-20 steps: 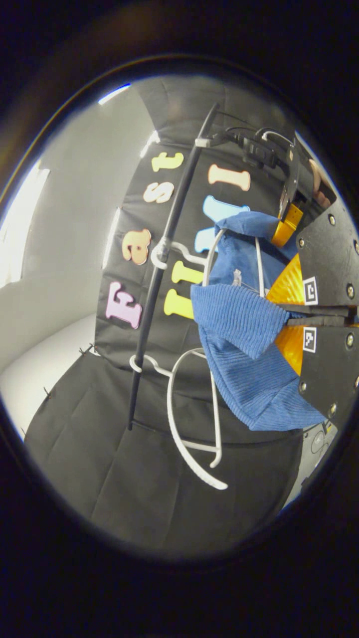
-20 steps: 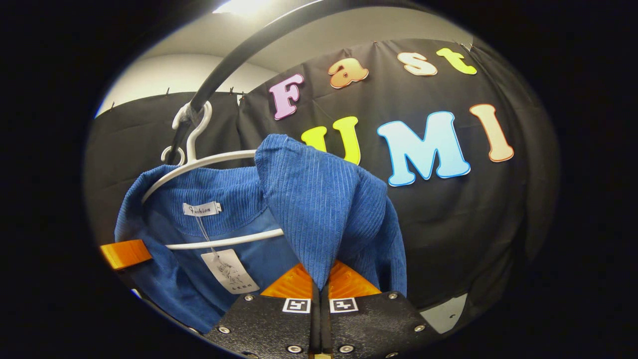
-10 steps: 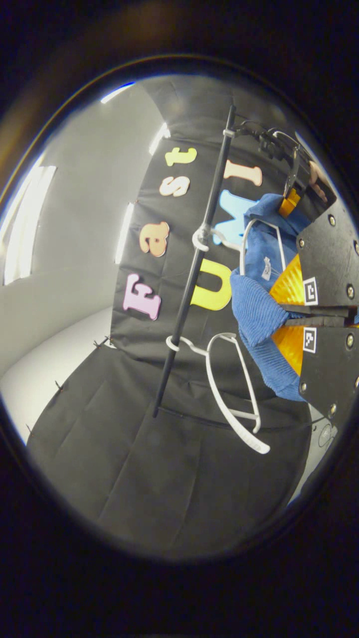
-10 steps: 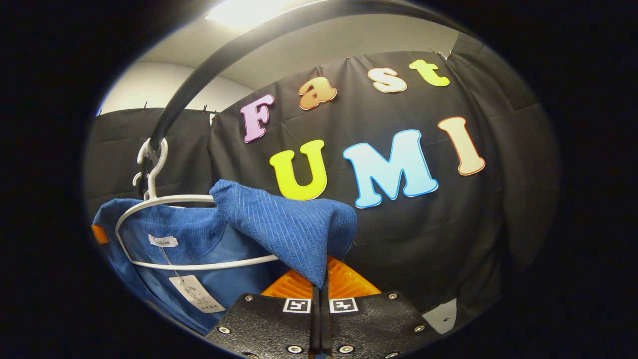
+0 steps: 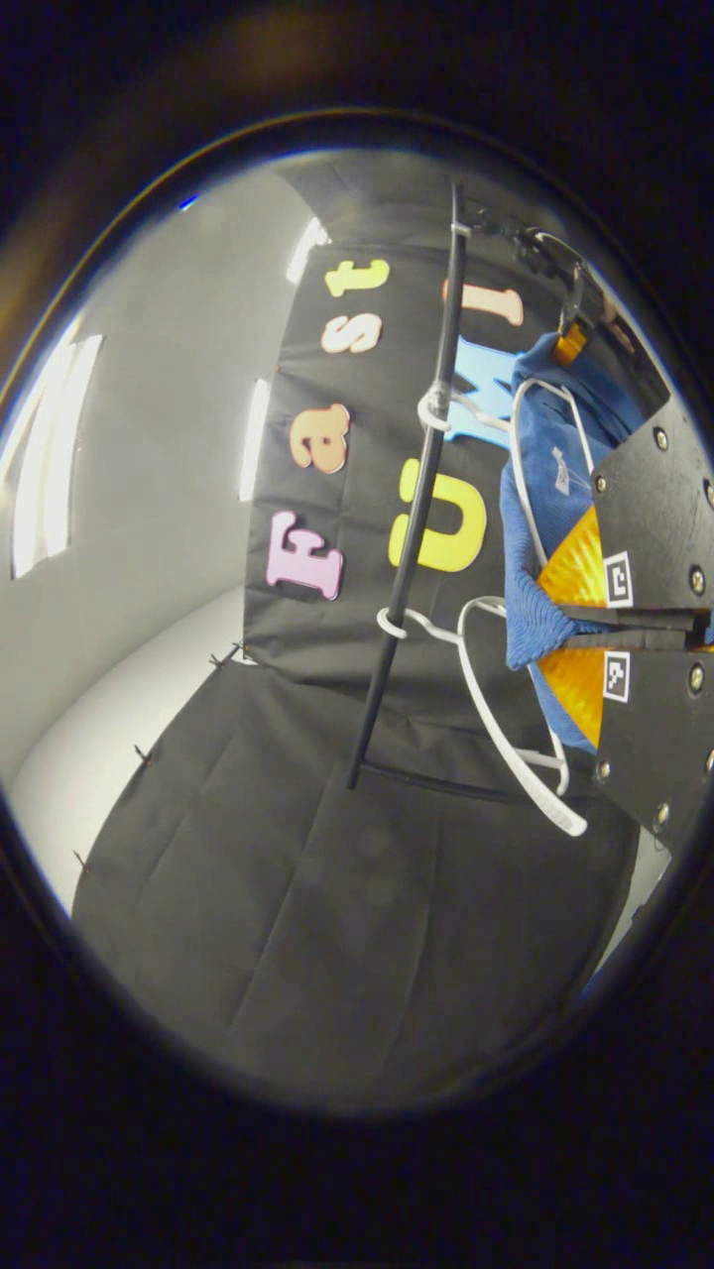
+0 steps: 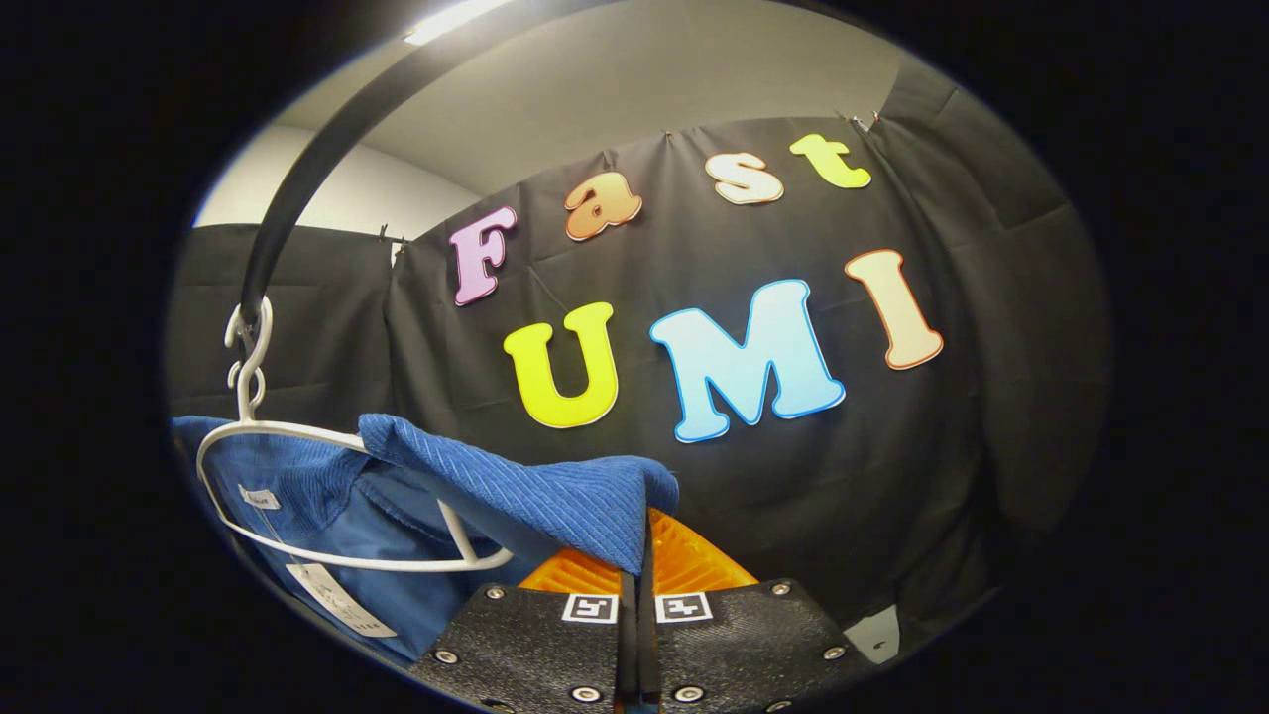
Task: Grasp the clothes on the hanger with both hands and then place them into the laundry hamper below.
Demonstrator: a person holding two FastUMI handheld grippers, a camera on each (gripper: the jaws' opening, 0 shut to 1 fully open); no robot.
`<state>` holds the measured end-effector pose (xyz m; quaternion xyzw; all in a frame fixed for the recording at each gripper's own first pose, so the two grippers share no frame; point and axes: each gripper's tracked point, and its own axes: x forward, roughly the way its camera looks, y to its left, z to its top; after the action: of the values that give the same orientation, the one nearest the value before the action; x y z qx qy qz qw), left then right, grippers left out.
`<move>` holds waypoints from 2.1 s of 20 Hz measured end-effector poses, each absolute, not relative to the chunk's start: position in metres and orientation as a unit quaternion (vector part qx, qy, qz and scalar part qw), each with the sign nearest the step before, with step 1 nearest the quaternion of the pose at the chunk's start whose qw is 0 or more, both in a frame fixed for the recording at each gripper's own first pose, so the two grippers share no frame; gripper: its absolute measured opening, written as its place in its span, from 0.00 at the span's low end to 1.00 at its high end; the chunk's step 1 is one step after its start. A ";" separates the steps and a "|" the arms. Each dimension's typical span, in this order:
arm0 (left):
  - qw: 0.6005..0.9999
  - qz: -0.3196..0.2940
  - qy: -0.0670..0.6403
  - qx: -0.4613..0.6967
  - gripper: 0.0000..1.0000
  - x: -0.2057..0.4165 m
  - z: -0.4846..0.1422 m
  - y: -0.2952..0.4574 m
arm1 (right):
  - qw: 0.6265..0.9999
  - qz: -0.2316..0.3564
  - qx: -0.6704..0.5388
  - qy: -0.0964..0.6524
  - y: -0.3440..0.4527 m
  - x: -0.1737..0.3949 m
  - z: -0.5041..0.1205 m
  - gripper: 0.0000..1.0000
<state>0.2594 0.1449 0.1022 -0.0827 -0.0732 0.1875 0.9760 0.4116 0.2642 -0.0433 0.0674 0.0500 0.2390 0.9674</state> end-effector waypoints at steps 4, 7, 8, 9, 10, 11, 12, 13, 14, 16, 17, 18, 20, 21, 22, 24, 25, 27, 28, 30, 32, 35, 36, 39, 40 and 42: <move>0.976 0.176 -0.071 -0.107 0.05 0.252 0.105 0.167 | 0.968 0.242 0.061 0.028 0.263 0.416 -0.038 0.00; 0.977 0.172 -0.061 -0.108 0.05 0.252 0.103 0.180 | 0.966 0.251 0.058 0.017 0.268 0.413 -0.036 0.00; 0.978 0.171 -0.057 -0.101 0.01 0.253 0.103 0.183 | 0.966 0.252 0.057 0.012 0.267 0.411 -0.034 0.00; 0.980 0.170 -0.054 -0.091 0.05 0.253 0.104 0.187 | 0.966 0.253 0.057 0.007 0.269 0.414 -0.032 0.00; 0.982 0.165 -0.050 -0.081 0.01 0.253 0.103 0.188 | 0.966 0.254 0.055 0.004 0.270 0.414 -0.032 0.00; 0.984 0.159 -0.044 -0.072 0.00 0.252 0.103 0.189 | 0.966 0.255 0.053 0.002 0.271 0.414 -0.033 0.00; 0.986 0.150 -0.037 -0.062 0.05 0.252 0.101 0.190 | 0.965 0.257 0.049 0.003 0.272 0.409 -0.036 0.00; 0.989 0.139 -0.028 -0.050 0.05 0.249 0.101 0.191 | 0.964 0.260 0.046 0.007 0.275 0.409 -0.037 0.00; 0.990 0.134 -0.020 -0.038 0.05 0.246 0.101 0.195 | 0.963 0.267 0.045 0.007 0.277 0.400 -0.039 0.00; 0.991 0.127 -0.012 -0.031 0.05 0.240 0.104 0.202 | 0.960 0.276 0.041 0.009 0.280 0.389 -0.041 0.00; 0.991 0.125 -0.013 -0.037 0.01 0.238 0.103 0.204 | 0.960 0.276 0.038 0.008 0.281 0.386 -0.041 0.00; 0.991 0.125 -0.012 -0.041 0.01 0.235 0.099 0.209 | 0.960 0.276 0.036 0.008 0.281 0.385 -0.043 0.00; 0.991 0.122 -0.012 -0.049 0.01 0.232 0.082 0.218 | 0.961 0.274 0.035 0.010 0.284 0.383 -0.049 0.00; 0.991 0.121 -0.012 -0.055 0.00 0.231 0.073 0.222 | 0.961 0.274 0.033 0.010 0.283 0.383 -0.053 0.00; 0.991 0.120 -0.006 -0.063 0.05 0.229 0.062 0.225 | 0.961 0.274 0.030 0.011 0.284 0.382 -0.054 0.00; 0.990 0.124 0.008 -0.059 0.05 0.224 0.038 0.228 | 0.961 0.274 0.023 0.017 0.282 0.383 -0.061 0.00; 0.990 0.127 0.017 -0.059 0.05 0.222 0.023 0.229 | 0.961 0.275 0.020 0.021 0.282 0.383 -0.065 0.00; 0.988 0.129 0.027 -0.075 0.01 0.220 0.001 0.227 | 0.963 0.268 0.012 0.017 0.278 0.385 -0.067 0.00; 0.987 0.130 0.027 -0.085 0.05 0.217 -0.007 0.223 | 0.964 0.266 0.007 0.013 0.276 0.386 -0.067 0.00; 0.986 0.128 0.025 -0.105 0.05 0.217 -0.016 0.219 | 0.965 0.261 -0.001 0.011 0.273 0.388 -0.073 0.00; 0.985 0.121 0.026 -0.117 0.01 0.222 -0.022 0.206 | 0.968 0.250 -0.013 0.011 0.265 0.393 -0.077 0.00; 0.988 0.110 0.046 -0.101 0.01 0.234 -0.041 0.177 | 0.972 0.233 -0.026 0.010 0.252 0.397 -0.084 0.00; 0.988 0.111 0.050 -0.090 0.01 0.236 -0.042 0.168 | 0.973 0.230 -0.027 0.014 0.247 0.398 -0.089 0.00; 0.987 0.115 0.066 -0.086 0.01 0.252 -0.050 0.156 | 0.975 0.217 -0.035 0.046 0.228 0.402 -0.117 0.00; 0.986 0.116 0.072 -0.093 0.01 0.255 -0.057 0.151 | 0.974 0.215 -0.031 0.063 0.221 0.402 -0.128 0.00; 0.983 0.121 0.080 -0.110 0.05 0.247 -0.068 0.146 | 0.972 0.218 -0.024 0.087 0.211 0.398 -0.146 0.00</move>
<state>0.2472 0.1456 -0.0676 -0.1095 0.0802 0.1211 0.9833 0.3982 0.2108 -0.1459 -0.0242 0.0873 0.2183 0.9717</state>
